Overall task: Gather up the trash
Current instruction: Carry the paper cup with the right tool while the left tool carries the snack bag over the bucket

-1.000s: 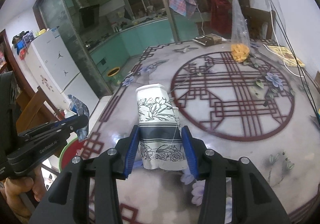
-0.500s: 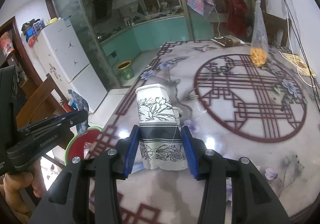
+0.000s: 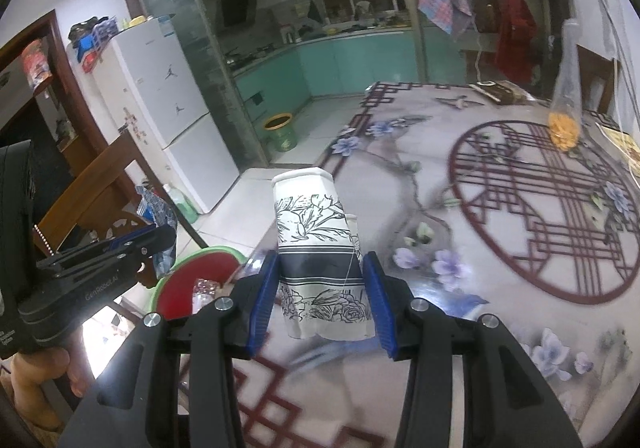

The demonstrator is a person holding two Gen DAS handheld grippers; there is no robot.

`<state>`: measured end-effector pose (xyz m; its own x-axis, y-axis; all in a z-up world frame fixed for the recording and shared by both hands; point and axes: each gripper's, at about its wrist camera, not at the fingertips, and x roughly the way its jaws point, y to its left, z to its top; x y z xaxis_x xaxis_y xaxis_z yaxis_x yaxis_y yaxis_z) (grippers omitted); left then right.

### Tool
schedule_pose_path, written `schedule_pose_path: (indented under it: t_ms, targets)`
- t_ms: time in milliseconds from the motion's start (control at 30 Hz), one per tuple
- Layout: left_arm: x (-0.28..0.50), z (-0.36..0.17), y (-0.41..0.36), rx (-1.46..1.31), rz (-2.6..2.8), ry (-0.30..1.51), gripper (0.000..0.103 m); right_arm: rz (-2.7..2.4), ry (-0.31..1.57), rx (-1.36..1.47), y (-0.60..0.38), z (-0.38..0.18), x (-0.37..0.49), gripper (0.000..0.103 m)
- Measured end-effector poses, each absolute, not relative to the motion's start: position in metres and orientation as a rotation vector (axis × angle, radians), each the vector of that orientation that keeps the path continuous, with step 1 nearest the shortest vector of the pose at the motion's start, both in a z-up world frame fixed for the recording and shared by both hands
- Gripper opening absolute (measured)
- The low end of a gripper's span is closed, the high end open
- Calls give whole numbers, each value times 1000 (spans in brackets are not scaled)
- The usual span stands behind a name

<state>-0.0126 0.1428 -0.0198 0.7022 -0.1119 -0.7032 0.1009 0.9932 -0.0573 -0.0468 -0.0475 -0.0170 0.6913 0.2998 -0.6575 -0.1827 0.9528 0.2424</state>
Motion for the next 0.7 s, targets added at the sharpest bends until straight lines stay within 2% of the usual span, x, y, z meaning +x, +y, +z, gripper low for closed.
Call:
schedule_pose_path:
  t_ms: [700]
  targets:
    - [-2,-35,248,-169,110,823,17,501,888,116,74,-62,3,42]
